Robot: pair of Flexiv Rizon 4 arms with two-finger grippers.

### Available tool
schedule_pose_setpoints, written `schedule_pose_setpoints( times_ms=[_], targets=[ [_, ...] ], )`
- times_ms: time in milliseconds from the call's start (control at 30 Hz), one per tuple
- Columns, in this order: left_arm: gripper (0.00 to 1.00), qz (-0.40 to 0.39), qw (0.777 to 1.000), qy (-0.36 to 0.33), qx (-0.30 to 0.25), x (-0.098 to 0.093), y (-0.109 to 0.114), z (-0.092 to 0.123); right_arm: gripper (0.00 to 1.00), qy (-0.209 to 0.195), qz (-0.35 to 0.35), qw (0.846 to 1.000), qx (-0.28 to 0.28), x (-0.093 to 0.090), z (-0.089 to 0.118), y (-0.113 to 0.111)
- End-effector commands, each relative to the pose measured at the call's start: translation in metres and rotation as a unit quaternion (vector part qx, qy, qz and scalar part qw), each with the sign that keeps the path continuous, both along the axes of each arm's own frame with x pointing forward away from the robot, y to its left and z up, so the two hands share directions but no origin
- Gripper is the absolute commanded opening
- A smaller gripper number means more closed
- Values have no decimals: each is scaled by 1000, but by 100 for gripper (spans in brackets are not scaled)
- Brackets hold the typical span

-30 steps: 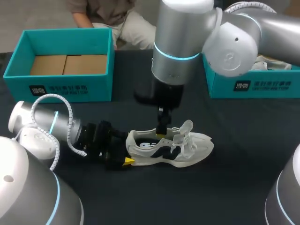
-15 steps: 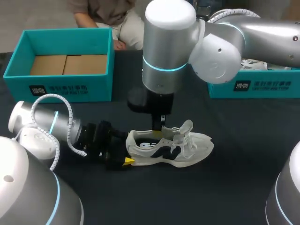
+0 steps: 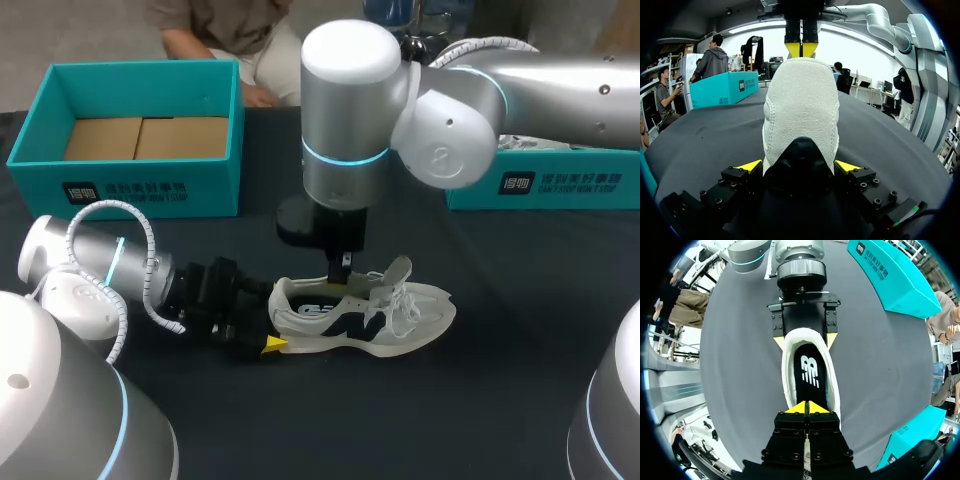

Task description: Take the shoe out of the shoebox, open the shoe tongue, remove and reinsert the insole, then place the shoe into the shoebox

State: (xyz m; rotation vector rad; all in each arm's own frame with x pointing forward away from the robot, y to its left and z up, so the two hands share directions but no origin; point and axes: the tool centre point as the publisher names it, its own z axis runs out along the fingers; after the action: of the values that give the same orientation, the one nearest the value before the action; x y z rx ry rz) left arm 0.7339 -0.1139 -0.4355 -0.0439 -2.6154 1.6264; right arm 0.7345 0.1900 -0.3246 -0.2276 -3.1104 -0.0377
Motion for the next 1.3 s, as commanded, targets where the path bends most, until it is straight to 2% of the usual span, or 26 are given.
schedule_pose_setpoints(
  times_ms=[33, 400, 600, 967, 1100, 1300],
  targets=[
    [0, -1, 1000, 0, 1, -1, -2, -5, 0, 4, -4, 1000, -3, 7, -15, 7],
    [0, -1, 1000, 0, 1, -1, -2, -5, 0, -12, -18, 1000, -19, 18, -37, 4],
    [0, -1, 1000, 0, 1, -1, -2, -5, 0, -2, -20, 999, -26, 21, -48, -1],
    [0, -1, 1000, 0, 1, -1, -2, -5, 0, 12, -24, 999, -29, 21, -57, -4],
    [0, -1, 1000, 0, 1, -1, -2, -5, 23, 16, -24, 999, -27, 20, -60, -5],
    [0, -1, 1000, 0, 1, -1, -2, -5, 31, 17, -24, 999, -25, 19, -62, -6]
  ],
)
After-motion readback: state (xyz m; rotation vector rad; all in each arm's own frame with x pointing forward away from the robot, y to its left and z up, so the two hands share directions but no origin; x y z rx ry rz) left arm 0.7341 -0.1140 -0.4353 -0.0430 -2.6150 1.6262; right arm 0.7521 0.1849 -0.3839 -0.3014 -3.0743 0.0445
